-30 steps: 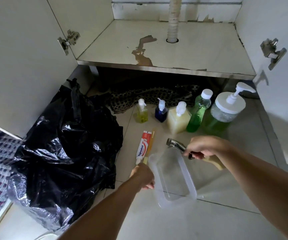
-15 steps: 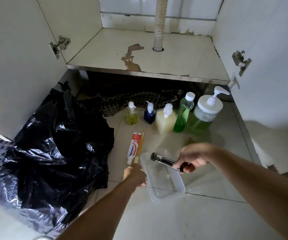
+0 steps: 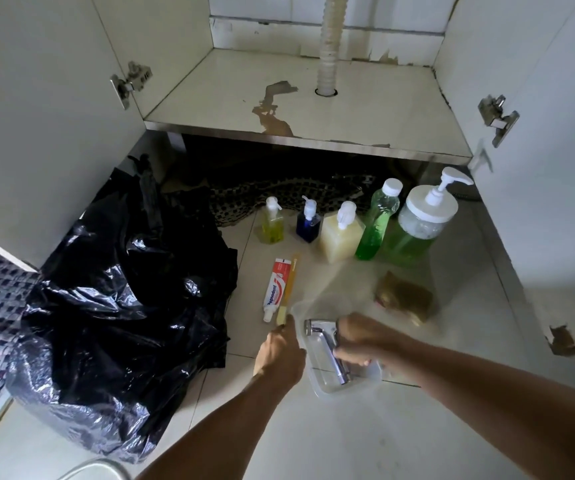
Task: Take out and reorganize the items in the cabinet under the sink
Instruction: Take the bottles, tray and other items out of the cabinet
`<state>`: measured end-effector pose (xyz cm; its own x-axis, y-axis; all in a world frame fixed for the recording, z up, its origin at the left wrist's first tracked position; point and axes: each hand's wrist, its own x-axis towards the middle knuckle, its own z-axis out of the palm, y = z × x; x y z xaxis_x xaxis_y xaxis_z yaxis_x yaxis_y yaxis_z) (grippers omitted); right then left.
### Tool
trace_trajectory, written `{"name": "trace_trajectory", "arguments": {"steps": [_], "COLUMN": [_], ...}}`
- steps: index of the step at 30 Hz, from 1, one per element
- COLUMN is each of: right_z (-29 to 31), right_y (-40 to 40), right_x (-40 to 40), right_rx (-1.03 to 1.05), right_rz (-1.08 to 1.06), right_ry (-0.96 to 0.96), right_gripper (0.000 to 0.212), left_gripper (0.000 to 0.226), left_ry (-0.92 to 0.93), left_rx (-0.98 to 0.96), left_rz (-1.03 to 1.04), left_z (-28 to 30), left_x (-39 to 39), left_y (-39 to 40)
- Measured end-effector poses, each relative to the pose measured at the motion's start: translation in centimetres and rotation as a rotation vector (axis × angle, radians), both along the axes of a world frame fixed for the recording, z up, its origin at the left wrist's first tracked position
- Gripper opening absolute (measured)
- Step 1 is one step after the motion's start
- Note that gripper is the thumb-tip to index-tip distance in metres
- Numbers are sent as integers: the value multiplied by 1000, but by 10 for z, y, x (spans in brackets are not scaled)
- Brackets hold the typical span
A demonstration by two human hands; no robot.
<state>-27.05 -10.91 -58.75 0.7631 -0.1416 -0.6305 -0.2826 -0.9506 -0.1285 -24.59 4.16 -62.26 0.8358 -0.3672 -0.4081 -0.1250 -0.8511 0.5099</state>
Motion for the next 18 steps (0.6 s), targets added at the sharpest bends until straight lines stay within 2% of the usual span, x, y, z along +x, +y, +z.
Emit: {"name": "trace_trajectory", "arguments": {"steps": [2,4,6,12,15,18], "right_z": [4,2,-2,-35,-41,-59], "right_y": [-11,-20,-24,3,22,22], "right_x": [23,46,67,115,133,146], "right_rx": [-68,-117,-143,-43,-86,-131], "right_rz": [30,56,156,335,526,606], "right_ry": [-85,-170,-215,-395,-403,-417], "right_gripper": [11,23,22,32,39,34], "left_gripper": [52,53,61,76,76,78], "left_ry": [10,38,50,68,62,41], "left_rx": [-2,-24,-55,-154,-170,-151], "left_rz": [18,42,65,84,99,99], "left_z": [0,-1,-4,-7,-10,-13], "left_x": [-2,-3,-4,-3,-2,-2], "left_y": [0,-2,-3,0,-1,-4]}}
